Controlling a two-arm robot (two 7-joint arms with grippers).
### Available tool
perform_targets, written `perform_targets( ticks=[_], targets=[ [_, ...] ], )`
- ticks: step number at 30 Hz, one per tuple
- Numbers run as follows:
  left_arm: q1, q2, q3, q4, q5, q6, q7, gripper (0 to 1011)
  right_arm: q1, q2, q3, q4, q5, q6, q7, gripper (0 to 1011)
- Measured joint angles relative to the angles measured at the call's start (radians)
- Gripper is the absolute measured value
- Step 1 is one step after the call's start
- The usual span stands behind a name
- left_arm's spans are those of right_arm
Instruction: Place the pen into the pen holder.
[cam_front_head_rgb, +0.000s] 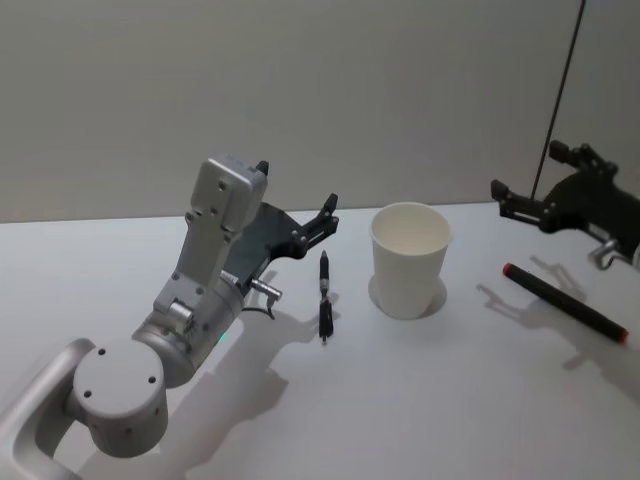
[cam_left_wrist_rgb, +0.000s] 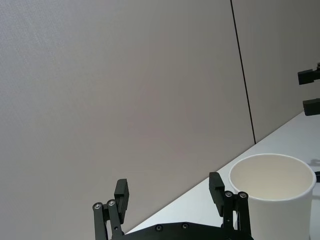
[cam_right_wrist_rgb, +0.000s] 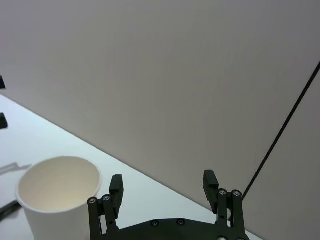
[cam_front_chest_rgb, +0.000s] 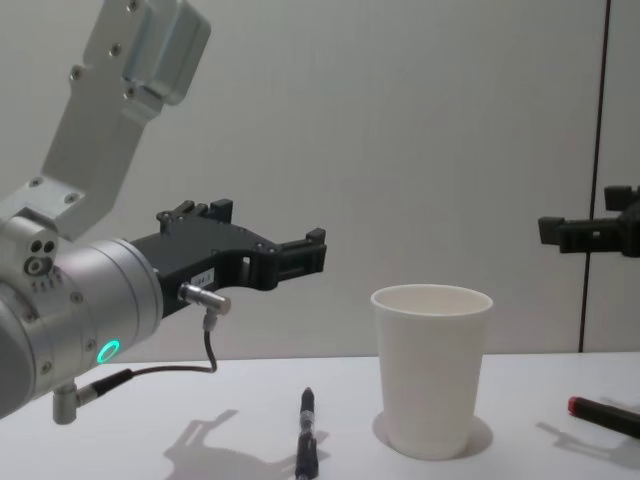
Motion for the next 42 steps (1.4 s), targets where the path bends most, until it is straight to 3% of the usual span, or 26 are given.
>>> perform_targets(
  ticks=[10, 20, 34, 42],
  targets=[
    [0.0, 0.0, 0.0, 0.0, 0.0, 0.0, 0.0, 1001, 0.147, 0.021, 0.003, 0.118, -0.115, 0.101, 0.174, 1002],
    [0.0, 0.0, 0.0, 0.0, 0.0, 0.0, 0.0, 1001, 0.239, 0.024, -0.008, 0.201, -0.187, 0.223, 0.284, 1001],
    [0.0, 0.0, 0.0, 0.0, 0.0, 0.0, 0.0, 1001, 0.265, 0.028, -0.022, 0.261, -0.191, 0.384, 0.353, 1001],
    [0.0, 0.0, 0.0, 0.0, 0.0, 0.0, 0.0, 1001, 0.242, 0.026, -0.033, 0.286, -0.169, 0.403, 0.34, 1002]
  ],
)
